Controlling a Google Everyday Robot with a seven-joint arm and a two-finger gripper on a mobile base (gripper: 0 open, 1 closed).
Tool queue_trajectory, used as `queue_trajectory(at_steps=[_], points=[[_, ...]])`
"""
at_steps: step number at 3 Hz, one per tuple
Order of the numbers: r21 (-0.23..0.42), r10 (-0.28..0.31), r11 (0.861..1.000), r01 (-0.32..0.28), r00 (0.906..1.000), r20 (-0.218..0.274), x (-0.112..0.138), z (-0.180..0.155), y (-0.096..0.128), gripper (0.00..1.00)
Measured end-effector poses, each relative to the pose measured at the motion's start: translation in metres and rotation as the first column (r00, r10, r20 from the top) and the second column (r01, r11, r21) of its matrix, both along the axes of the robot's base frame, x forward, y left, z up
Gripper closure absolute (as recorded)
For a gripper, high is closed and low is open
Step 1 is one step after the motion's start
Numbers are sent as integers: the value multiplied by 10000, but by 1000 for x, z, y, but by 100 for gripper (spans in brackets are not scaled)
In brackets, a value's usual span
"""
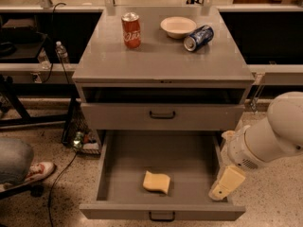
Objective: Pick sponge from middle drawer and place on counter
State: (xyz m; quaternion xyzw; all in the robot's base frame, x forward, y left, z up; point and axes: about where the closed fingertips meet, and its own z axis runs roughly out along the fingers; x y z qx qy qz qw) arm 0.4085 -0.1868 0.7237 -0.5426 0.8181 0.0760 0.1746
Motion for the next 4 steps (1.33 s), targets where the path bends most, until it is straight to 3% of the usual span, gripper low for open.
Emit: queue_trajectory(at_steps=[1,2,3,4], points=[[1553,-317,9873,334,9994,-133,8,-34,15,0],[3362,-608,9394,674,9977,-303,33,-96,72,0],[4456,-827,8891,1050,9942,-692,50,-151,115,0],[4456,-827,8891,1050,9942,-692,50,-151,115,0]])
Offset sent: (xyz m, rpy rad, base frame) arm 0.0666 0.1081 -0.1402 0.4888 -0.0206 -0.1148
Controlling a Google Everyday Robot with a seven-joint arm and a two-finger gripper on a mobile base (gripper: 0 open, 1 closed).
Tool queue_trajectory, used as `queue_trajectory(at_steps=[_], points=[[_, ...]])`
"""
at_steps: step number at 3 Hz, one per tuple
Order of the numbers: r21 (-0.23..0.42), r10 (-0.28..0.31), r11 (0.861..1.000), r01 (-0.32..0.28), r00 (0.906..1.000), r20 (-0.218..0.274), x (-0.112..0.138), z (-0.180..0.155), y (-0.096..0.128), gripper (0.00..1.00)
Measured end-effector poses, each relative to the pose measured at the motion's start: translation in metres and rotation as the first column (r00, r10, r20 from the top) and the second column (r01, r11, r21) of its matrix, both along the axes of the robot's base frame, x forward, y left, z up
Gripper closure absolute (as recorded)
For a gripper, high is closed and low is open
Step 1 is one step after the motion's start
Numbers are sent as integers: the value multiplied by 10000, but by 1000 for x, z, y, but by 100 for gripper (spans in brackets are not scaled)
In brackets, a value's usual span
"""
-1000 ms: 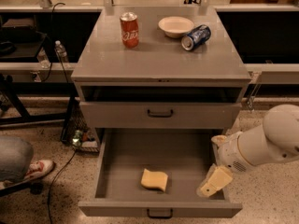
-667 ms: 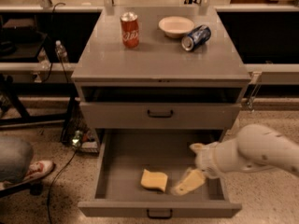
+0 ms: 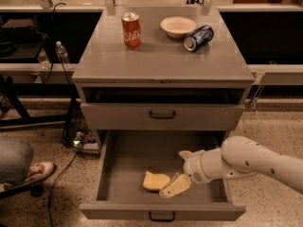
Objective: Pick sponge from middle drawer and place on counter
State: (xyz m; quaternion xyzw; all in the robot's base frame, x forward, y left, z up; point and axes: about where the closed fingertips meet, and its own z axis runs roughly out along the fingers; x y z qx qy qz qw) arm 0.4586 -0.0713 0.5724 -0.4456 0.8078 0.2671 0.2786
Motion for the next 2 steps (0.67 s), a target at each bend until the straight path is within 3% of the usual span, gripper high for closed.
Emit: queue_trajectory(at_steps=[1,2], points=[[13,179,9998,-181,9971,745,19,-14,4,0],[-203,403,9991,-376,9868,1567,49,-38,11,0]])
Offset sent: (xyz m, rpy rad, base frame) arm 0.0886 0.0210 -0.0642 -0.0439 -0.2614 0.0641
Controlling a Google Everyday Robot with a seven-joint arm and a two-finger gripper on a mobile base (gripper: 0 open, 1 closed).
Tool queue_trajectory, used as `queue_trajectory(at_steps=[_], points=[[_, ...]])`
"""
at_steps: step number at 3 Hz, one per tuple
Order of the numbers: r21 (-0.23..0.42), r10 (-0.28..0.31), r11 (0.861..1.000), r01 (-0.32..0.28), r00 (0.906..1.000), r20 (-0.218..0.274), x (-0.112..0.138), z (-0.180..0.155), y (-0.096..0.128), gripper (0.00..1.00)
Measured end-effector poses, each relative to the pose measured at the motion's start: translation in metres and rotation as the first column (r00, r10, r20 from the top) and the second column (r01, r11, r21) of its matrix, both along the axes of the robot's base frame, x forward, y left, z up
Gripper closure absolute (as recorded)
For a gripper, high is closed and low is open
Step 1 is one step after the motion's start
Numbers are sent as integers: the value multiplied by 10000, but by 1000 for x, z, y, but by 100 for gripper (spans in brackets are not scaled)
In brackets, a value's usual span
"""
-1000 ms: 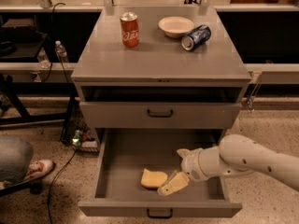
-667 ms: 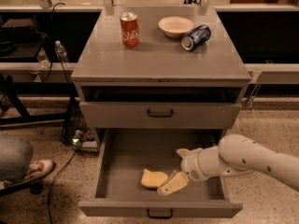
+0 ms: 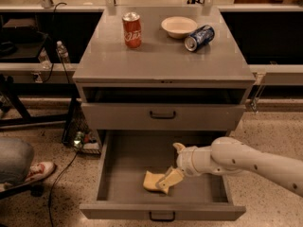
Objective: Pick sponge from middle drawer and place on counter
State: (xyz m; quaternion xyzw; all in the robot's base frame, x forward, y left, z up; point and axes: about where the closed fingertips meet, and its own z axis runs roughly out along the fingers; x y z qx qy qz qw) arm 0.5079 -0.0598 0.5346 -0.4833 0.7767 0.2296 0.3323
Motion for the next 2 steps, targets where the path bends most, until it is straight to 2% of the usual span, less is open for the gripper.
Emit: queue_trajectory(at_steps=[1,2], points=[[-702,417,9968,-389,9984,388,25,-40,12,0],[-1205,977,9883,-934,9948,304,37,-75,34,0]])
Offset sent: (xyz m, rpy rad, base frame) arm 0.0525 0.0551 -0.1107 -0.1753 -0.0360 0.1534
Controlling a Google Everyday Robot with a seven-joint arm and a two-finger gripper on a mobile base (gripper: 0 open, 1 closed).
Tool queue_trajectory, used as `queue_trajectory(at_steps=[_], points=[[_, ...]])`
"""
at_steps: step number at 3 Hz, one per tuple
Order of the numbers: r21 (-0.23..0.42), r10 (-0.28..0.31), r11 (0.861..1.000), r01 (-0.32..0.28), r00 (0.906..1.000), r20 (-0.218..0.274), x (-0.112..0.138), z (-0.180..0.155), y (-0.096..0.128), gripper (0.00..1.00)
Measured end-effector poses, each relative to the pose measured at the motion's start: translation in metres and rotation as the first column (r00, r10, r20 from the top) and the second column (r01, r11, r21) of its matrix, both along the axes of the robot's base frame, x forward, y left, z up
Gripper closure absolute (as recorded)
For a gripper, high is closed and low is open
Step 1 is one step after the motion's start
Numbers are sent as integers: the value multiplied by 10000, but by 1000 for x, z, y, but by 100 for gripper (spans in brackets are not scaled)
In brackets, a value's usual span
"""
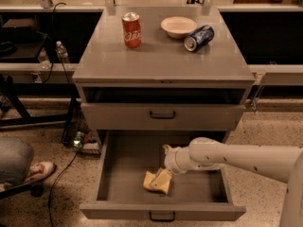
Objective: Pick sponge from middle drawer and place on counter
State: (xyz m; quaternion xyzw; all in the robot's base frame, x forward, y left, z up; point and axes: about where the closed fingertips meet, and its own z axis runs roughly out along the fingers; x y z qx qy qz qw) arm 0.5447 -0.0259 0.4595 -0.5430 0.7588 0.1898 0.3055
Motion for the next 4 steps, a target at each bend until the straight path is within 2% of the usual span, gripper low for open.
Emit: queue_trajectory(at_steps=[1,3,4], points=[[-590,463,9972,-465,9989,-47,6,-31,20,0],[-1720,625,9828,-674,9975,-338,6,-81,41,0],[-2111,491,9758,-573,9978,-438,4,-97,39,15]])
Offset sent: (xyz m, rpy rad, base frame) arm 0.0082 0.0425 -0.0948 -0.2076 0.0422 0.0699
